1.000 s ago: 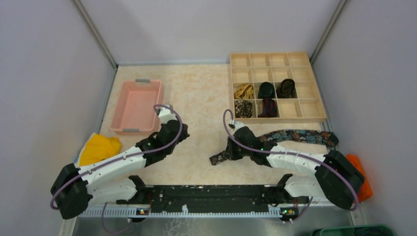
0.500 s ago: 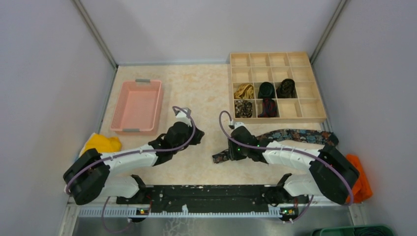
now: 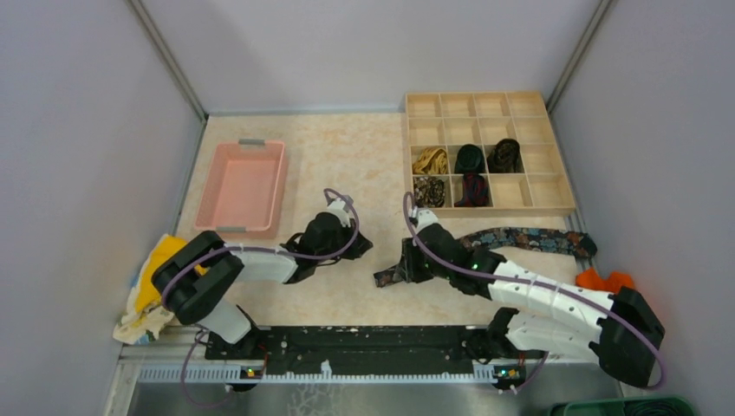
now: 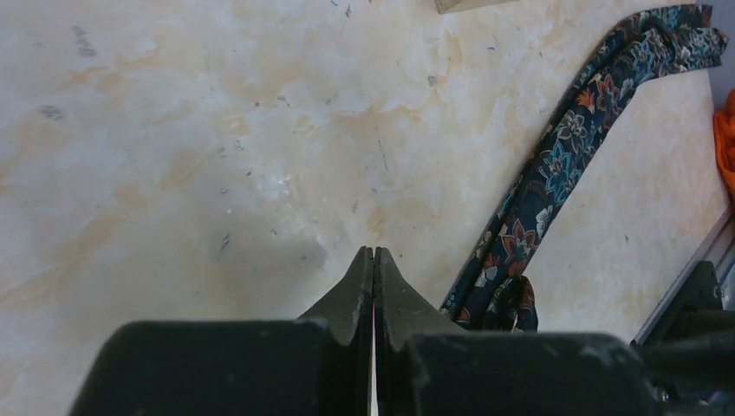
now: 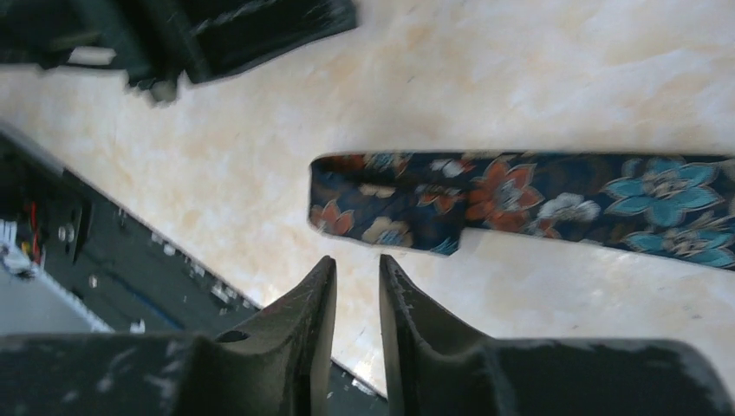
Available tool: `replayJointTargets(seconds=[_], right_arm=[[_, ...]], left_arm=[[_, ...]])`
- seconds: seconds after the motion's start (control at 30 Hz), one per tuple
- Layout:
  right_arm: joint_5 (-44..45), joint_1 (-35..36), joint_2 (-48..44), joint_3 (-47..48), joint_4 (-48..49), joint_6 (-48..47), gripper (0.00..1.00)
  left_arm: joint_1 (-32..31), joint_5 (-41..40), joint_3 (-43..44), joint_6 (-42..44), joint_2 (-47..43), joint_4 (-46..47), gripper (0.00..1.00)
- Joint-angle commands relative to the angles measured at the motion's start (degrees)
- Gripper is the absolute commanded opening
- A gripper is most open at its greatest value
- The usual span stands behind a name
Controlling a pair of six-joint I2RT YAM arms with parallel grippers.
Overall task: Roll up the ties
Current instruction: Roll the tie at the center of the board.
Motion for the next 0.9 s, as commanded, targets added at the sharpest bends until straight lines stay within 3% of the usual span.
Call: replayJointTargets(seconds=[0.0,0.1,0.27,0.5,0.87], right_arm=[[1.69,7.41,0.62,0.90,-2.07,5.53,0.18],[1.82,11.45,2.93,-1.16,1.37,8.79,0.00],[1.32,12.69,7.65,-6.38,11.04,12.35,0.00],[3.73,12.74,13.55,-10.58,18.97,14.26,0.00],[12.41,12.53,20.97,-8.82,18.92,13.34,0.00]], left_arm=[[1.66,9.89,2.82,1.21,6.33,7.57,0.00],[2.84,15.27,4.24,1.39,10.42,8.82,0.00],[2.91,20.99,2.92,-0.82,14.97,14.43,0.00],[2.91,23.07,-2.38,-2.84,17.37,20.86,0.00],[-0.94,23.54,-6.87,-4.89,18.39,25.03,0.00]])
